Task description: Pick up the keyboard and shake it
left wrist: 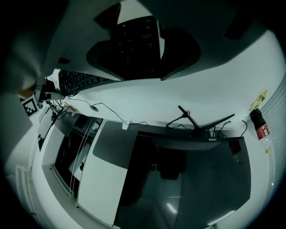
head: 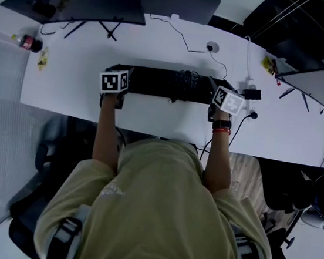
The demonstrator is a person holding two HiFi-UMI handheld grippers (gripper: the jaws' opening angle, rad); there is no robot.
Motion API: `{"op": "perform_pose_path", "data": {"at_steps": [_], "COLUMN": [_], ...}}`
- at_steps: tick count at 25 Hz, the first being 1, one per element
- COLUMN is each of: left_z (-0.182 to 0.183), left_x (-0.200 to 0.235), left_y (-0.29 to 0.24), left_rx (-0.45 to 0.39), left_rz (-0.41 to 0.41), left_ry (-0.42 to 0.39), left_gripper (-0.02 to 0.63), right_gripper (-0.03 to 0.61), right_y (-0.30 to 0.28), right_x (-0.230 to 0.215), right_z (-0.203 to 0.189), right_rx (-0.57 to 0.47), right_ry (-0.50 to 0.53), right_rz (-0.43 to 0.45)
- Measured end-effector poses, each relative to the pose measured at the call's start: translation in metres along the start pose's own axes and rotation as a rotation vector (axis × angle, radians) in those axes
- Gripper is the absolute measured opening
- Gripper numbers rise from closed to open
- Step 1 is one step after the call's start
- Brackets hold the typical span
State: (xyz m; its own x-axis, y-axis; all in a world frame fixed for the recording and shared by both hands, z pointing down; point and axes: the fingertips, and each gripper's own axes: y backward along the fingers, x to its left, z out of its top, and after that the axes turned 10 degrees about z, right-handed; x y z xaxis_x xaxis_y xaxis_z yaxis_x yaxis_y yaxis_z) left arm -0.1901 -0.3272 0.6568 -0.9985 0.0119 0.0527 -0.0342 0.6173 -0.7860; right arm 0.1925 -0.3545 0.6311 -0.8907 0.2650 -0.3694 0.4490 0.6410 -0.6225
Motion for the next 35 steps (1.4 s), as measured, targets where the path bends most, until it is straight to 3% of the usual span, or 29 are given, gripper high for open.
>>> {"op": "perform_pose_path", "data": {"at_steps": [17,22,26,35], "left_z": [0.045,0.059,0.047,0.028], "left_x": [0.011,0.015,0.019,0.019], "left_y": [0.019,0.023,0.028,0.049], "left_rx": [-0.207,-0.295,-0.365,-0.478], "left_rz": [0.023,0.012,0.016,0.018], "left_ry": [0.014,0.009,0.029,0.033], "left_gripper": [0.256,0.256,0.256,0.255], "right_gripper": [0.301,0.298,0.298,0.298], "right_y": [0.003,0.005,0.008,0.028], "right_x": [0.018,0.029,0.034,0.04], "right_z": [0.04,0.055,0.05,0.026], "right_rx": [-0.172,-0.256,-0.299,-0.363], "right_ry": [0.094,0.167,0.213,0.2], "right_rz": [0.041,0.05,0.045,0.041]}}
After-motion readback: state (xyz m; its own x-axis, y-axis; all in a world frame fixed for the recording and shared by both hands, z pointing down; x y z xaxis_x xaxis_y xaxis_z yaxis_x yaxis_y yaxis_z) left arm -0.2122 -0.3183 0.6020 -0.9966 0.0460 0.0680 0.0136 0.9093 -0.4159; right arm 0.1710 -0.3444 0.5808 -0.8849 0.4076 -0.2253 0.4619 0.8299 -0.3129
